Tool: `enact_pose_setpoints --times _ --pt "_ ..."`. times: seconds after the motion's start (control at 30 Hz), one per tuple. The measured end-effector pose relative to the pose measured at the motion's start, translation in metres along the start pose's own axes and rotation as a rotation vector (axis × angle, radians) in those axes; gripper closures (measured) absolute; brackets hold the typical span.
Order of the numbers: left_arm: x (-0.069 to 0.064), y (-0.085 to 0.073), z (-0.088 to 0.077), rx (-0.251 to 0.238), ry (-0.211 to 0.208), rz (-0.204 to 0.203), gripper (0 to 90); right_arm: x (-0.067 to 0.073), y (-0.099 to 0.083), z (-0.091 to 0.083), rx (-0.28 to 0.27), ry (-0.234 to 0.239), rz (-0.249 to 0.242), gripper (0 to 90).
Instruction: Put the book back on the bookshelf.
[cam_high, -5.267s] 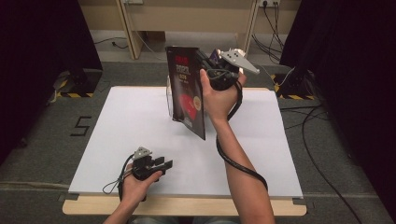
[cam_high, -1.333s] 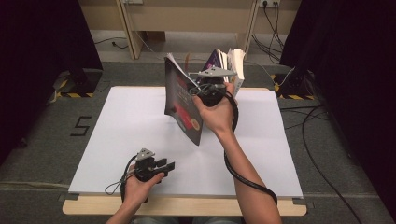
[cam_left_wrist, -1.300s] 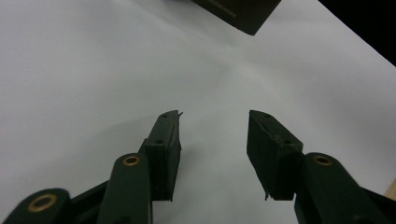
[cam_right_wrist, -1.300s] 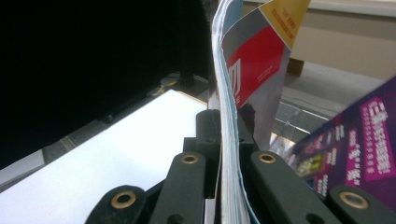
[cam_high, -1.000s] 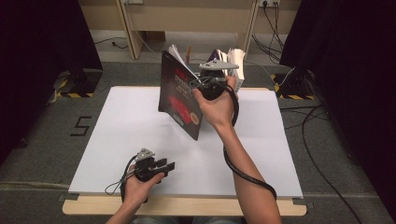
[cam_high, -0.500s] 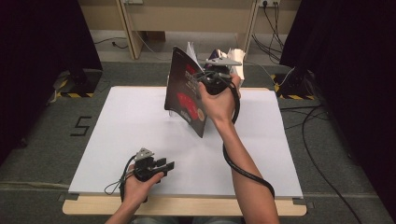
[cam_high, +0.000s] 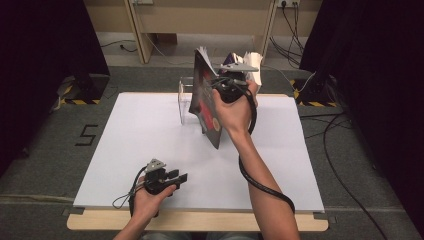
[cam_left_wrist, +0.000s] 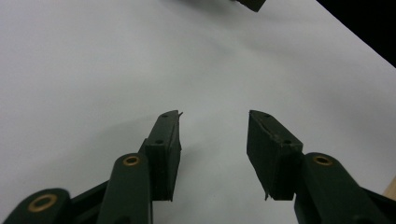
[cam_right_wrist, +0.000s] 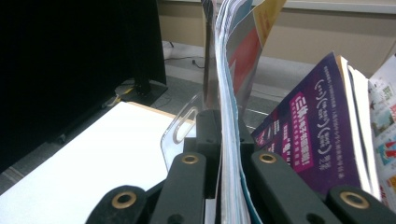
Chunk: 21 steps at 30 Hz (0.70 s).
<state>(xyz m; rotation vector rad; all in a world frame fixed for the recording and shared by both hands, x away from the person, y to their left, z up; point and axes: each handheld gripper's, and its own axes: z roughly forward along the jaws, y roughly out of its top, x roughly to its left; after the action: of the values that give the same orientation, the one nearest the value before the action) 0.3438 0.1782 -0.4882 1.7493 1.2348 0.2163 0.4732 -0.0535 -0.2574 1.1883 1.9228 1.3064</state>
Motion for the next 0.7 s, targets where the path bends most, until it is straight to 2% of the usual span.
enact_pose_setpoints --times 0.43,0.7 --pt "0.001 0.000 -0.001 -0.002 0.002 -0.001 54.0 0.024 0.004 0.011 -0.037 -0.002 -0.032 87.1" --pt "0.002 0.000 -0.001 -0.004 0.000 -0.004 54.0 0.029 0.004 0.023 -0.054 -0.012 -0.042 87.1"
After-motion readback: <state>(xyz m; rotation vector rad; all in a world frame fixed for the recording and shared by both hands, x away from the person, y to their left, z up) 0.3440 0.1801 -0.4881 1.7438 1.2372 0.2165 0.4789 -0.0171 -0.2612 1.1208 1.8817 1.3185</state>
